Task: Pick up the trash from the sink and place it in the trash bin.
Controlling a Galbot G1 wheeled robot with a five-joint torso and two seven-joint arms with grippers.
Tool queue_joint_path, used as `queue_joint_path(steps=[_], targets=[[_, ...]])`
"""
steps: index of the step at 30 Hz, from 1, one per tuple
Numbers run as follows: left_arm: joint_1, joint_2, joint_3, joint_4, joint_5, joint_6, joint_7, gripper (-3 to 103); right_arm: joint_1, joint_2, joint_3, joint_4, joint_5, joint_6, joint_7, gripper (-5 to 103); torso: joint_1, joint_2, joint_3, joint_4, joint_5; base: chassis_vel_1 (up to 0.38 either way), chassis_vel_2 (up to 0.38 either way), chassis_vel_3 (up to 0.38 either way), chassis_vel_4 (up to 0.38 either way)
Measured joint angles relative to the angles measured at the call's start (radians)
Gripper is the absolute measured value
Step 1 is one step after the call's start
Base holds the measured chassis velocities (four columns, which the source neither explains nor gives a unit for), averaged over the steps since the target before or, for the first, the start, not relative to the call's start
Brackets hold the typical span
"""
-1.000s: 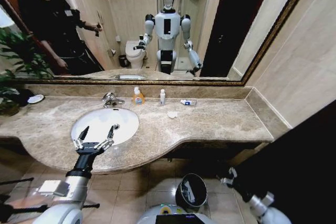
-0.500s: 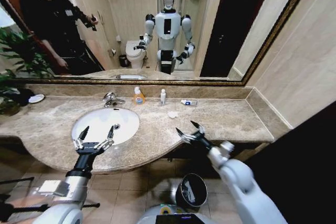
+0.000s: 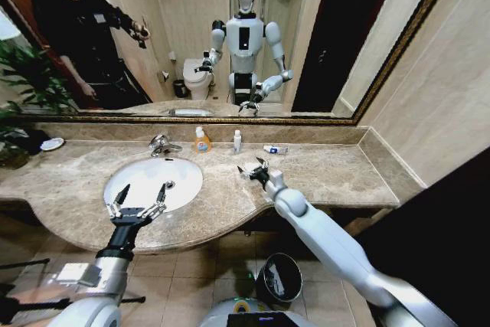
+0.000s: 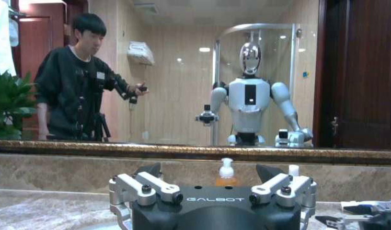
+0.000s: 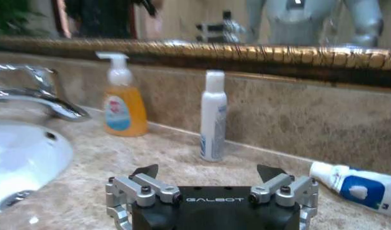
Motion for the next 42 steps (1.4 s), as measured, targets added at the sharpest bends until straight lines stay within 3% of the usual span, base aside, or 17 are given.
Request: queue_joint_path(steps=[6,10,16,17,22,23,27,29,30,31,34,42], targets=[[0.000,0.000,0.000,0.000,0.000,0.000,0.000,100,0.001,-0.034,0.007,0.031,0.040,-0.110,0.053,100,0.000,0.000,0.000,-0.0004,-0.0001,0.000,0.000,0.000,0.000],[0.000,0.000,0.000,0.000,0.000,0.000,0.000,100,-0.010,-0.056,0.026,0.056,0.096,-0.137,0.075,101,0.000,0.000,0.000,-0.0005,0.0001,0.000,0.000,0.000,0.000],[0.000,0.000,0.000,0.000,0.000,0.000,0.000,100,-0.013,-0.061,0.029,0.077,0.126,-0.168,0.080,91,0.000,0.000,0.000,-0.0004,0.0000,0.000,0.000,0.000,0.000],[0.000,0.000,0.000,0.000,0.000,0.000,0.000,100,-0.015,-0.061,0.027,0.082,0.137,-0.175,0.082,84,0.000,0.000,0.000,-0.0003,0.0000,0.000,0.000,0.000,0.000],[0.000,0.000,0.000,0.000,0.000,0.000,0.000,100,-0.024,-0.062,0.024,0.092,0.150,-0.186,0.085,76,0.000,0.000,0.000,-0.0003,0.0000,0.000,0.000,0.000,0.000],[0.000,0.000,0.000,0.000,0.000,0.000,0.000,100,-0.028,-0.063,0.022,0.094,0.150,-0.186,0.084,68,0.000,0.000,0.000,-0.0003,0.0000,0.000,0.000,0.000,0.000],[0.000,0.000,0.000,0.000,0.000,0.000,0.000,100,-0.037,-0.065,0.018,0.091,0.148,-0.185,0.075,56,0.000,0.000,0.000,-0.0003,0.0000,0.000,0.000,0.000,0.000],[0.000,0.000,0.000,0.000,0.000,0.000,0.000,100,-0.039,-0.064,0.017,0.087,0.148,-0.183,0.070,56,0.000,0.000,0.000,-0.0003,0.0000,0.000,0.000,0.000,0.000],[0.000,0.000,0.000,0.000,0.000,0.000,0.000,100,-0.039,-0.064,0.017,0.085,0.147,-0.181,0.068,47,0.000,0.000,0.000,-0.0003,0.0000,0.000,0.000,0.000,0.000],[0.000,0.000,0.000,0.000,0.000,0.000,0.000,100,-0.039,-0.064,0.017,0.085,0.147,-0.181,0.068,47,0.000,0.000,0.000,-0.0003,0.0000,0.000,0.000,0.000,0.000],[0.000,0.000,0.000,0.000,0.000,0.000,0.000,100,-0.039,-0.061,0.014,0.080,0.145,-0.175,0.059,33,0.000,0.000,0.000,-0.0003,0.0000,0.000,0.000,0.000,0.000],[0.000,0.000,0.000,0.000,0.000,0.000,0.000,100,-0.047,-0.070,0.013,0.084,0.134,-0.165,0.037,13,0.000,0.000,0.000,-0.0003,0.0000,0.000,0.000,0.000,0.000]])
